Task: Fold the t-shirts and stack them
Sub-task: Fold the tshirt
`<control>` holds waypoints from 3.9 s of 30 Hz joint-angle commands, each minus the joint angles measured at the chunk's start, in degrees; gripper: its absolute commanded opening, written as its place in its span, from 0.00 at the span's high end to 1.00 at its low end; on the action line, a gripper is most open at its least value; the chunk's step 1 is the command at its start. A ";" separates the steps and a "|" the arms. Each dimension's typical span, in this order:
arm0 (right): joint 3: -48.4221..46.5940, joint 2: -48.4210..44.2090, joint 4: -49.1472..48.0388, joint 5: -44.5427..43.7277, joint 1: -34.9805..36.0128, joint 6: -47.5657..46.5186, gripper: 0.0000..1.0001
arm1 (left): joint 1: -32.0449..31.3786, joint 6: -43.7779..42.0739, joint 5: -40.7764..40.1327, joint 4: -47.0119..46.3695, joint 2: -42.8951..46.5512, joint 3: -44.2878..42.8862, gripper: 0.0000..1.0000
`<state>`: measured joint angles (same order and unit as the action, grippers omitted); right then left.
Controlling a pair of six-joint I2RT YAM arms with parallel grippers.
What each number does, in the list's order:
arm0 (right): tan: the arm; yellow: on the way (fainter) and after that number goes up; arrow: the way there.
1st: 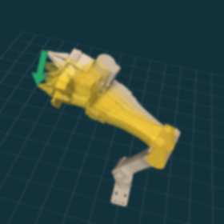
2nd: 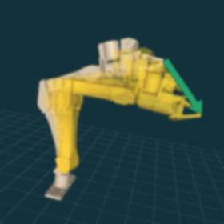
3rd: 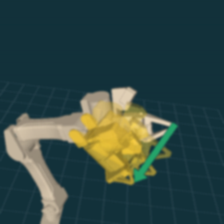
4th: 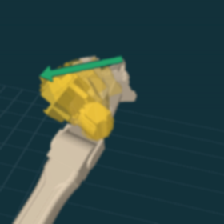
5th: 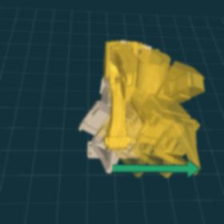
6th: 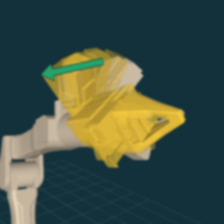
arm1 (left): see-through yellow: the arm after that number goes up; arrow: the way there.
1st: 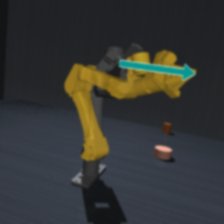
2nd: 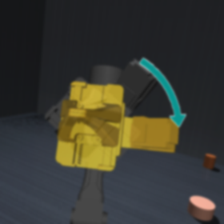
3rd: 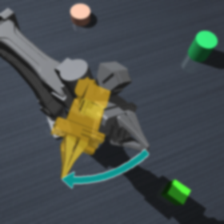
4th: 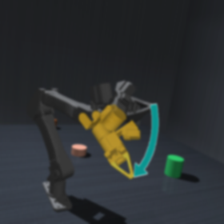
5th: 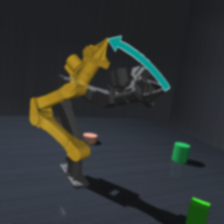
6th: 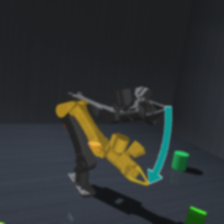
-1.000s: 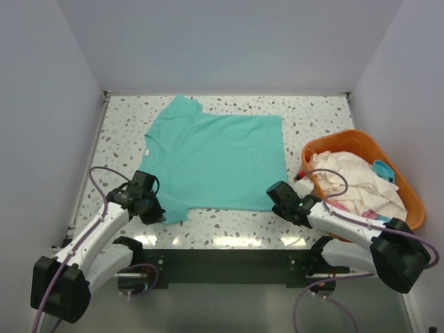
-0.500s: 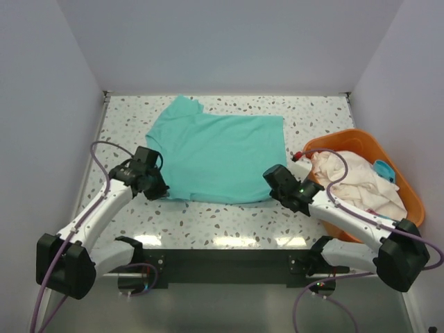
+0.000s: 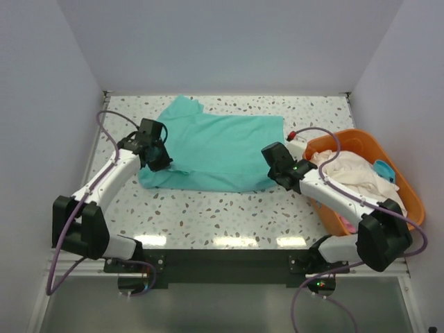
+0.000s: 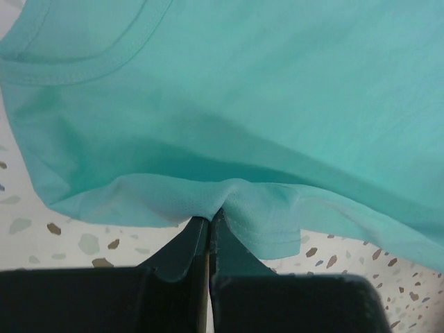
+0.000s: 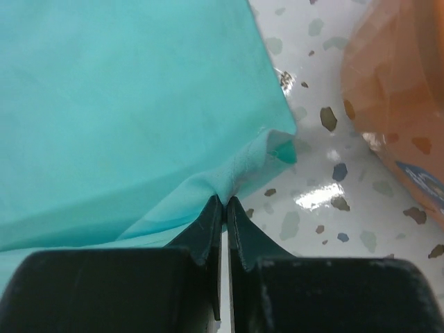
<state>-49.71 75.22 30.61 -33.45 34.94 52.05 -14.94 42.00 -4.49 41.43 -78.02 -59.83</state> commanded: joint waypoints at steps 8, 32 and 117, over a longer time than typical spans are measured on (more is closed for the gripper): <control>-10.49 8.97 -3.36 0.40 -3.65 -7.05 1.00 | 4.13 -9.56 3.25 -9.25 -11.54 -11.88 1.00; -21.58 17.61 -5.90 10.23 -7.17 -13.99 0.04 | 7.12 -15.11 6.06 -11.36 -23.70 -24.13 0.00; 12.00 10.48 -11.54 9.37 13.40 -1.18 0.01 | 7.38 10.03 -8.68 -2.41 2.59 27.48 0.00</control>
<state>-41.23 86.41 11.66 -22.41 47.75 42.02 -7.64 47.05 -9.54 25.26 -76.73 -37.41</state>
